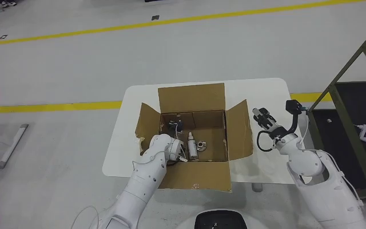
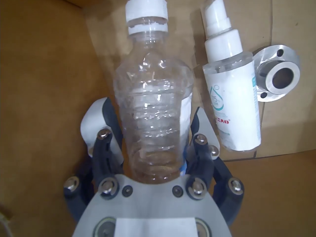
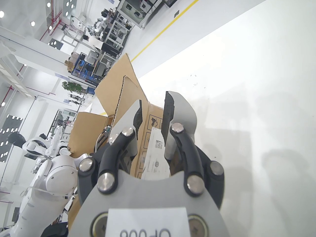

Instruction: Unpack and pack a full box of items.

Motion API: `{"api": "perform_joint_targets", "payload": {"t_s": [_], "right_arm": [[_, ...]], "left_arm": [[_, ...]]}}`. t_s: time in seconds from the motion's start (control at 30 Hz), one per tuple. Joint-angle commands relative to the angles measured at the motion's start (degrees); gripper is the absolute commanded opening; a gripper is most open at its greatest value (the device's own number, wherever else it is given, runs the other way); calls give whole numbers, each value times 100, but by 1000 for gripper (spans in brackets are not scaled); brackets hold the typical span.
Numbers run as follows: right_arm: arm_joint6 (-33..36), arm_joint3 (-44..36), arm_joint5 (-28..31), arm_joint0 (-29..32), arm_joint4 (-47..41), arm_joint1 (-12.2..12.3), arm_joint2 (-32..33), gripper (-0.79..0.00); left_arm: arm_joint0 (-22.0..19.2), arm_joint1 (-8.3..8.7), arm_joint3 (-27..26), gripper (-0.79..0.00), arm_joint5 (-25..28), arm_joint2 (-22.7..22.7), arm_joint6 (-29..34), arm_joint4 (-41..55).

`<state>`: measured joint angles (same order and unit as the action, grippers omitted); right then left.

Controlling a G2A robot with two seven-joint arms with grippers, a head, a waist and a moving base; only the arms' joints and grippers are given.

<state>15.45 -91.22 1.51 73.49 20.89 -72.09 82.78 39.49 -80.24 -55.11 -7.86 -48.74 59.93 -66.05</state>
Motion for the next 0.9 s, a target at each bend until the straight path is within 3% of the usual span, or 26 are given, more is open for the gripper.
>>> {"api": "perform_joint_targets", "payload": {"t_s": [0.0,0.07,0.1,0.17,0.2,0.47,0.63,0.67,0.77,0.8,0.87], "right_arm": [[-14,-23,-8,11,-43,0,22,-563],[-17,-49,37,17,-360,-12,62,-560],[2,-60,60,12,-418,-10,89,-557],[37,-98,137,11,-760,-19,141,-539],[81,-116,177,8,-961,-23,174,-526],[946,-119,518,-37,-1554,7,186,-422],[1353,7,601,-83,-1304,36,25,-437],[1423,34,607,-97,-1278,41,1,-453],[1549,112,645,-130,-1164,56,-50,-674],[1541,143,635,-132,-1170,57,-54,-785],[1471,199,567,-134,-1164,60,-49,-785]], "left_arm": [[-13,-13,28,-369,15,-11,-5,10],[-23,-25,61,-483,24,-22,-10,18],[-27,-31,78,-505,31,-25,-21,20],[-31,-44,112,-736,34,-44,-30,58],[-32,-51,124,-785,36,-57,-41,86],[-27,-64,0,-785,57,-162,-46,109],[38,-29,-298,-785,68,-298,61,74],[60,-18,-379,-785,67,-331,86,59],[143,19,-670,-785,103,-434,144,14],[172,32,-770,-785,106,-474,160,-3],[231,56,-985,-785,112,-558,190,-15]]}}
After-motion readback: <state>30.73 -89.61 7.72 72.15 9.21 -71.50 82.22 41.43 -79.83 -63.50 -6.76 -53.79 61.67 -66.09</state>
